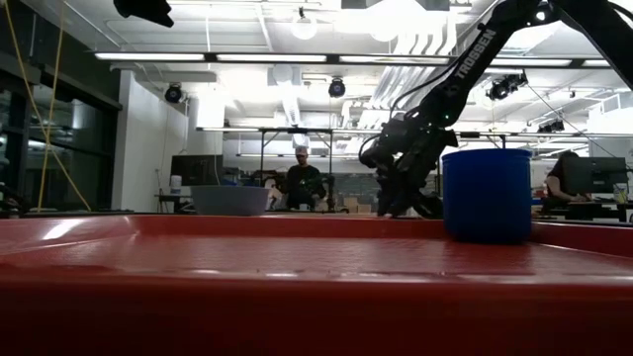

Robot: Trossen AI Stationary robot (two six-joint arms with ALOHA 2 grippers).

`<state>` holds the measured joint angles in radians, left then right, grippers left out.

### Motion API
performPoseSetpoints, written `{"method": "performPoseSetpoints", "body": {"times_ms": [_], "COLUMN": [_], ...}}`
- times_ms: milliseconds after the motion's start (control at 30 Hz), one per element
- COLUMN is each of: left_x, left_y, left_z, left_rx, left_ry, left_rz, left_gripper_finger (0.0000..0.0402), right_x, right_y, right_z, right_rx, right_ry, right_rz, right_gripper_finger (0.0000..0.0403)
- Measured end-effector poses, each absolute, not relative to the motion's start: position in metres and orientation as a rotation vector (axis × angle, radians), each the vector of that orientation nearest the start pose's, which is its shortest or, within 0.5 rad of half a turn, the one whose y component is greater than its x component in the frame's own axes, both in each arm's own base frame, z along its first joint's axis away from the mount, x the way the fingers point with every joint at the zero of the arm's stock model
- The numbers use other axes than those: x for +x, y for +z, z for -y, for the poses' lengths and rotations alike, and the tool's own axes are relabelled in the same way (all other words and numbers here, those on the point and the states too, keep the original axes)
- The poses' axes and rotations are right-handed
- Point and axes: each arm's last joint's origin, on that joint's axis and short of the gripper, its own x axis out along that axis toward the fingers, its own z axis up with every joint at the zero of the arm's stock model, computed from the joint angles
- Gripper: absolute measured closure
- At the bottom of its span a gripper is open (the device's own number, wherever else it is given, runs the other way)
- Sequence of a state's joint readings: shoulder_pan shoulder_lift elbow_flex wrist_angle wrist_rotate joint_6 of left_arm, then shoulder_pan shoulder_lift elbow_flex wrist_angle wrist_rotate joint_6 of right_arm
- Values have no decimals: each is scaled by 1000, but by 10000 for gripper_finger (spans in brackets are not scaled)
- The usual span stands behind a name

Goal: Set up tray
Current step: Put the pink plate on the bottom left of the blue mug

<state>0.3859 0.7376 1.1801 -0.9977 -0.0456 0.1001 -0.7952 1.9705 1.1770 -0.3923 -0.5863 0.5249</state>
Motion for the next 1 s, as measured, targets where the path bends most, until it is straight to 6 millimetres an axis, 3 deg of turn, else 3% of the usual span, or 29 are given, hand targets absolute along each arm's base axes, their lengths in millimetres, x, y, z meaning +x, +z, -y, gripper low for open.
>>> {"method": "performPoseSetpoints", "body": {"times_ms": [467, 733, 1000], "left_x": [94, 94, 94], "left_y": [389, 389, 389], "left_z": [-40, -40, -40], "left_rx": [0, 0, 2], "left_ry": [389, 390, 395], "left_rz": [-571, -571, -570], "left_gripper_finger": [140, 140, 140], "right_x": [268, 255, 237], "right_y": [132, 171, 227], "right_z": [251, 251, 243], "right_rx": [1214, 1143, 1045], "right_ry": [-429, -479, -489], "right_rz": [-924, -851, -723], "right_gripper_finger": [402, 402, 402]}}
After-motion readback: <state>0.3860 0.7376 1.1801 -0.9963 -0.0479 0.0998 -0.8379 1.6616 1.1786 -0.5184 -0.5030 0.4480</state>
